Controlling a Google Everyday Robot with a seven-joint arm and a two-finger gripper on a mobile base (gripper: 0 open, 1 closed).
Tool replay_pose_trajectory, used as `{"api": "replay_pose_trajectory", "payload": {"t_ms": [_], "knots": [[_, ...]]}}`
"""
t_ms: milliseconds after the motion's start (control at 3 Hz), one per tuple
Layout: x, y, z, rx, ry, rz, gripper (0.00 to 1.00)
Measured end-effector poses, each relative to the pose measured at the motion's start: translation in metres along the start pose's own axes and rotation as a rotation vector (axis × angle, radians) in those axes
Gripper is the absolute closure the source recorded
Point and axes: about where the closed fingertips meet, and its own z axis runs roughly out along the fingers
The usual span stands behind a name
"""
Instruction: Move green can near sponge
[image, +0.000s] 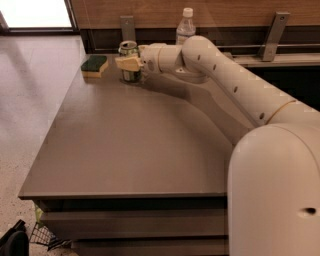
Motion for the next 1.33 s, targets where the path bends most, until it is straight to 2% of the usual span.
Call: {"api": "replay_pose_trajectory", "payload": {"t_ms": [333,1000,1333], "knots": [[0.0187,0.0047,0.0286,-0.072,0.006,-0.051,1.0],[0.0116,0.0053,0.0285,-0.074,0.006,-0.05,0.97],[0.0119,0.0083,0.0321,-0.08,0.006,-0.05,0.66]]}}
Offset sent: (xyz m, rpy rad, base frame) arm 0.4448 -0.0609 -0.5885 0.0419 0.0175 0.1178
